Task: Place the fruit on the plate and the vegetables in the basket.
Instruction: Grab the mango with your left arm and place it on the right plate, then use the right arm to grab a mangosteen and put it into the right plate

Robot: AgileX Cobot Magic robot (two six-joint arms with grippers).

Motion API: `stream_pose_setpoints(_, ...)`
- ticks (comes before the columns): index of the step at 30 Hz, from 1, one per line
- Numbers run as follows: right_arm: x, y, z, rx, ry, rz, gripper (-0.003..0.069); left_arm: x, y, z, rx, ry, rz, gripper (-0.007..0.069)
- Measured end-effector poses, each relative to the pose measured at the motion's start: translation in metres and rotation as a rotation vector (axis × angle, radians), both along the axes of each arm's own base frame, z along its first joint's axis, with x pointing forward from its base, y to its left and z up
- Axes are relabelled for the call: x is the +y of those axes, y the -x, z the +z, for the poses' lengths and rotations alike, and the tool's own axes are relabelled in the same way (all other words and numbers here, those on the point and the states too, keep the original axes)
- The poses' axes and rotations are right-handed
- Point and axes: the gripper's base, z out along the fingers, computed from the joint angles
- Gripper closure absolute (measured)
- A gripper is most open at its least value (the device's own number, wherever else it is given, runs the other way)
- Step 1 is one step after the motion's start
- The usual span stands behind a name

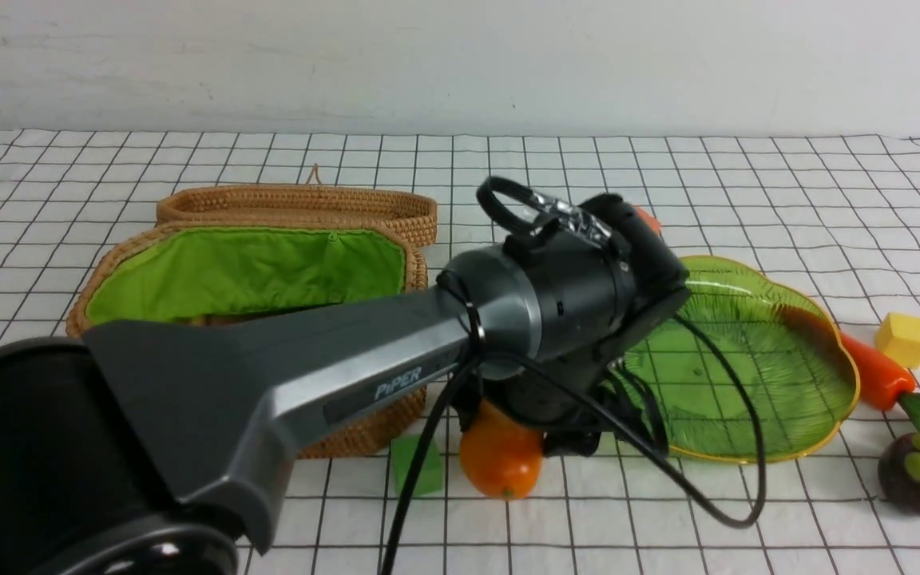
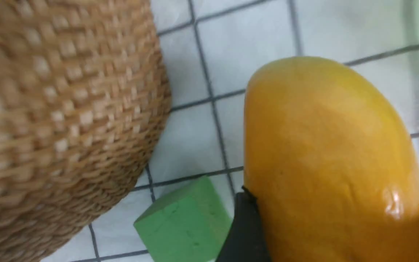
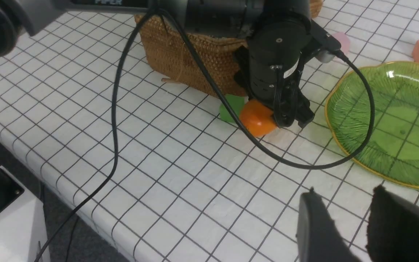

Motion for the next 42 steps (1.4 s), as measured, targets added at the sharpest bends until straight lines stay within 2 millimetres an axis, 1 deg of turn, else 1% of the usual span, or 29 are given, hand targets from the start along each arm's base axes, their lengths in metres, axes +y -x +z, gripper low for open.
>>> stream_pose_setpoints(3,-0.003,-0.003,0.001,-0.025,0.020,-0.041,0.0421,-0.007,0.006,0.029,-0.051,0.056,-0.067,0.0082)
stream_pose_setpoints(5,-0.007,-0.006,0.001,-0.033,0.030,-0.084,0.0421,-0.015,0.006,0.047,-0.121,0.114,-0.163,0.0082)
stream_pose_setpoints(7,-0.010,-0.008,0.001,-0.034,0.015,-0.140,0.0421,-0.025,0.003,0.055,-0.200,0.186,-0.267,0.0082)
stream_pose_setpoints(9,-0.012,-0.010,0.002,-0.030,0.005,-0.177,0.0421,-0.033,0.000,0.057,-0.254,0.235,-0.333,0.0082)
stream_pose_setpoints(10,-0.014,-0.011,0.002,-0.013,-0.024,-0.215,0.0421,-0.044,-0.008,0.053,-0.320,0.306,-0.394,0.0082)
stream_pose_setpoints(11,-0.014,-0.011,0.002,-0.011,-0.027,-0.218,0.0421,-0.045,-0.009,0.053,-0.328,0.312,-0.399,0.0082)
stream_pose_setpoints(13,-0.014,-0.011,0.002,0.003,-0.047,-0.234,0.0421,-0.052,-0.021,0.043,-0.359,0.370,-0.406,0.0082)
stream_pose_setpoints(14,-0.014,-0.011,0.002,0.008,-0.054,-0.238,0.0421,-0.055,-0.031,0.032,-0.359,0.396,-0.393,0.0082)
stream_pose_setpoints(16,-0.014,-0.011,0.002,0.012,-0.057,-0.240,0.0421,-0.056,-0.042,0.018,-0.340,0.407,-0.372,0.0082)
stream_pose_setpoints(17,-0.014,-0.011,0.002,0.013,-0.058,-0.240,0.0421,-0.057,-0.050,0.005,-0.321,0.409,-0.361,0.0082)
stream_pose_setpoints(18,-0.014,-0.011,0.002,0.014,-0.060,-0.241,0.0421,-0.056,-0.055,-0.003,-0.312,0.404,-0.356,0.0082)
stream_pose_setpoints(19,-0.014,-0.011,0.002,0.014,-0.061,-0.242,0.0421,-0.056,-0.057,-0.006,-0.310,0.398,-0.358,0.0082)
stream_pose_setpoints(20,-0.014,-0.011,0.002,0.016,-0.063,-0.243,0.0421,-0.058,-0.059,-0.016,-0.298,0.386,-0.367,0.0082)
stream_pose_setpoints(21,-0.014,-0.011,0.002,0.016,-0.063,-0.243,0.0421,-0.059,-0.060,-0.020,-0.293,0.382,-0.370,0.0082)
stream_pose_setpoints(24,-0.014,-0.011,0.002,0.016,-0.062,-0.247,0.0421,-0.060,-0.058,-0.019,-0.286,0.388,-0.368,0.0070)
stream_pose_setpoints(28,-0.015,-0.012,0.002,0.016,-0.060,-0.256,0.0421,-0.059,-0.056,-0.006,-0.287,0.381,-0.366,0.0003)
stream_pose_setpoints(29,-0.015,-0.012,0.002,0.016,-0.061,-0.257,0.0421,-0.058,-0.055,-0.003,-0.286,0.380,-0.365,-0.0003)
stream_pose_setpoints(31,-0.015,-0.013,0.002,0.030,-0.071,-0.271,0.0421,-0.053,-0.051,0.011,-0.273,0.365,-0.356,-0.0020)
stream_pose_setpoints(33,-0.015,-0.018,0.001,0.049,-0.071,-0.289,0.0421,-0.046,-0.046,0.031,-0.267,0.363,-0.345,-0.0016)
stream_pose_setpoints(35,-0.014,-0.025,0.000,0.071,-0.058,-0.305,0.0421,-0.039,-0.038,0.056,-0.272,0.382,-0.336,0.0004)
stream_pose_setpoints(37,-0.011,-0.037,-0.001,0.102,-0.039,-0.315,0.0421,-0.029,-0.029,0.082,-0.266,0.391,-0.326,0.0048)
stream_pose_setpoints(38,-0.011,-0.038,-0.001,0.103,-0.037,-0.316,0.0421,-0.028,-0.028,0.085,-0.266,0.390,-0.326,0.0053)
stream_pose_setpoints(39,-0.008,-0.047,-0.002,0.126,-0.025,-0.321,0.0421,-0.017,-0.018,0.105,-0.252,0.383,-0.315,0.0103)
stream_pose_setpoints(40,-0.007,-0.052,-0.003,0.140,-0.017,-0.323,0.0421,-0.011,-0.013,0.115,-0.241,0.375,-0.309,0.0134)
stream_pose_setpoints(41,-0.006,-0.056,-0.004,0.151,-0.009,-0.325,0.0421,-0.007,-0.010,0.121,-0.236,0.370,-0.305,0.0152)
stream_pose_setpoints(42,-0.003,-0.067,-0.007,0.179,0.016,-0.334,0.0421,0.007,0.003,0.143,-0.220,0.357,-0.294,0.0235)
